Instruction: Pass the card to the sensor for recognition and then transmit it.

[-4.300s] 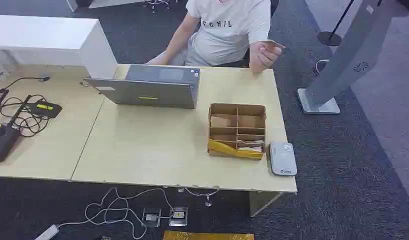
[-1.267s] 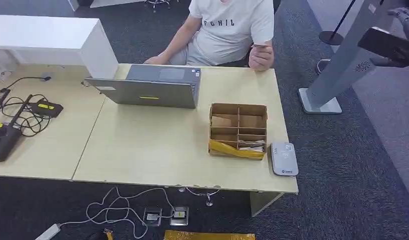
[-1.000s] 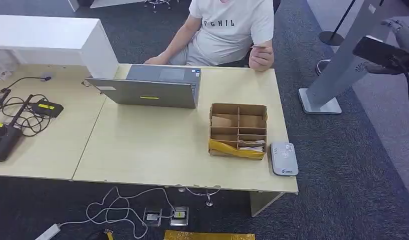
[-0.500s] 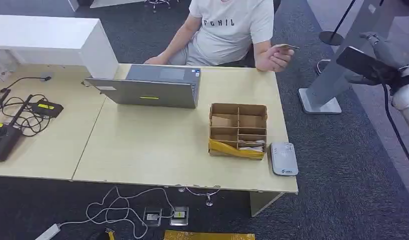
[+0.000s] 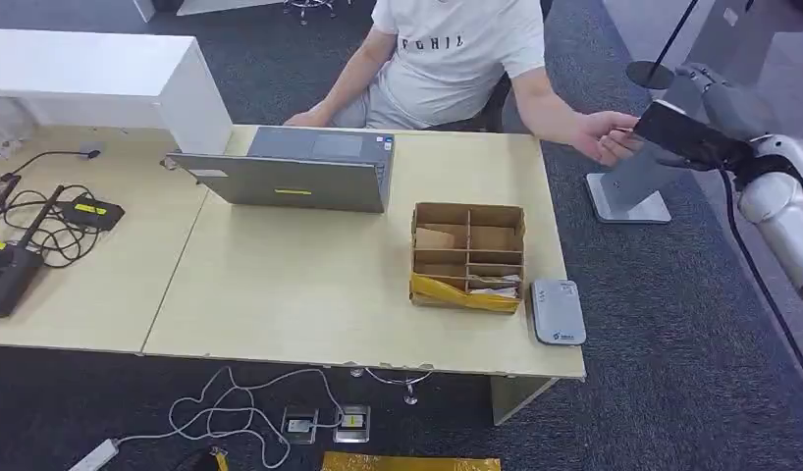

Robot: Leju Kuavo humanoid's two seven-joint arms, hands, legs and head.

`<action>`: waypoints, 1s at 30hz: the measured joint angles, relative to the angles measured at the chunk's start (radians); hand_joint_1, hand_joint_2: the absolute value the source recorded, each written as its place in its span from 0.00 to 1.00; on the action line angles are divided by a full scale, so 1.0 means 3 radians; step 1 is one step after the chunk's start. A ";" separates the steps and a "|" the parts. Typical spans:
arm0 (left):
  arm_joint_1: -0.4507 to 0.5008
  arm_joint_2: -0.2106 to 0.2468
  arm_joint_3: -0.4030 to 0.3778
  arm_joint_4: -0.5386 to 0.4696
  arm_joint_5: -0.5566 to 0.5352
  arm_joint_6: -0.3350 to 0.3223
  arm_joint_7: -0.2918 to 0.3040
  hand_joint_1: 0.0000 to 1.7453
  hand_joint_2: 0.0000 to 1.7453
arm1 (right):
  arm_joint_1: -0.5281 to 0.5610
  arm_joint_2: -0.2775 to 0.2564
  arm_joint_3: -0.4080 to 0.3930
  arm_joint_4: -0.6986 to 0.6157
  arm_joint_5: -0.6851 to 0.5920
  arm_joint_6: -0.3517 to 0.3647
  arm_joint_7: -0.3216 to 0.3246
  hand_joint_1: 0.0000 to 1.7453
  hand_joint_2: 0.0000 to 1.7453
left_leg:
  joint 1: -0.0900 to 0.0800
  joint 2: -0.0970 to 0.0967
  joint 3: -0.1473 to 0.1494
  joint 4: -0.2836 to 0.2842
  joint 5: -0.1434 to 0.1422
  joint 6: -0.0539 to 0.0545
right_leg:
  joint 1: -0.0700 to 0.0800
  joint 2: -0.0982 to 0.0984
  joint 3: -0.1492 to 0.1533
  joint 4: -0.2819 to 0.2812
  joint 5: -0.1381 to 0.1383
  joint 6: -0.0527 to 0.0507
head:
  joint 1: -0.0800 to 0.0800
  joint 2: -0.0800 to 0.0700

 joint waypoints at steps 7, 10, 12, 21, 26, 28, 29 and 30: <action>0.0000 -0.0008 -0.0009 0.0000 0.0000 0.0001 0.0000 0.00 0.00 | 0.0006 0.0030 0.0000 0.0000 0.0004 0.0000 -0.0018 0.00 1.00 | 0.0000 0.0000 0.0000 0.0000 0.0000 0.0000 | 0.0000 0.0000 0.0000 0.0000 0.0000 0.0000 | 0.0000 0.0000; -0.0001 -0.0008 -0.0024 0.0000 0.0000 0.0001 0.0000 0.00 0.00 | 0.0007 0.0043 0.0001 0.0000 0.0004 0.0000 -0.0018 0.00 1.00 | 0.0000 0.0000 0.0000 0.0000 0.0000 0.0000 | 0.0000 0.0000 0.0000 0.0000 0.0000 0.0000 | 0.0000 0.0000; 0.0000 -0.0008 -0.0036 0.0000 0.0000 0.0001 0.0000 0.00 0.00 | 0.0008 0.0047 0.0001 0.0000 0.0004 0.0000 -0.0018 0.00 1.00 | 0.0000 0.0000 0.0000 0.0000 0.0000 0.0000 | 0.0000 0.0000 0.0000 0.0000 0.0000 0.0000 | 0.0001 0.0000; -0.0001 -0.0008 -0.0044 0.0000 0.0000 0.0001 0.0000 0.00 0.00 | 0.0013 0.0050 0.0001 0.0000 0.0008 -0.0008 -0.0023 1.00 1.00 | 0.0000 0.0000 0.0000 0.0000 0.0000 0.0000 | 0.0000 0.0000 0.0000 0.0000 0.0000 0.0000 | 0.0000 0.0000; -0.0003 -0.0008 -0.0047 0.0000 -0.0001 0.0003 0.0027 0.00 0.00 | 0.0027 0.0047 0.0001 0.0000 0.0126 -0.0140 -0.0055 1.00 1.00 | 0.0000 0.0000 0.0001 0.0000 0.0000 0.0000 | 0.0000 0.0001 0.0000 0.0000 0.0000 0.0000 | 0.0001 0.0000; -0.0004 -0.0008 -0.0047 0.0000 0.0000 0.0005 0.0036 0.00 0.00 | 0.0036 0.0046 0.0000 0.0001 0.0167 -0.0201 -0.0074 1.00 1.00 | 0.0000 0.0000 0.0001 0.0000 0.0000 0.0000 | 0.0000 0.0001 -0.0001 0.0000 0.0000 0.0000 | 0.0001 0.0000; -0.0004 -0.0008 -0.0047 0.0000 -0.0001 0.0008 0.0036 0.00 0.00 | 0.0038 0.0046 0.0000 0.0001 0.0167 -0.0196 -0.0084 1.00 1.00 | 0.0000 0.0000 0.0001 0.0000 0.0000 0.0000 | 0.0000 0.0001 -0.0001 0.0000 0.0000 0.0000 | 0.0000 0.0000; -0.0004 -0.0008 -0.0048 0.0000 -0.0001 0.0009 0.0037 0.00 0.00 | 0.0038 0.0044 0.0000 0.0001 0.0167 -0.0186 -0.0089 1.00 1.00 | 0.0000 0.0000 0.0001 0.0000 0.0000 0.0000 | 0.0000 0.0001 -0.0001 0.0000 0.0000 0.0000 | 0.0000 0.0000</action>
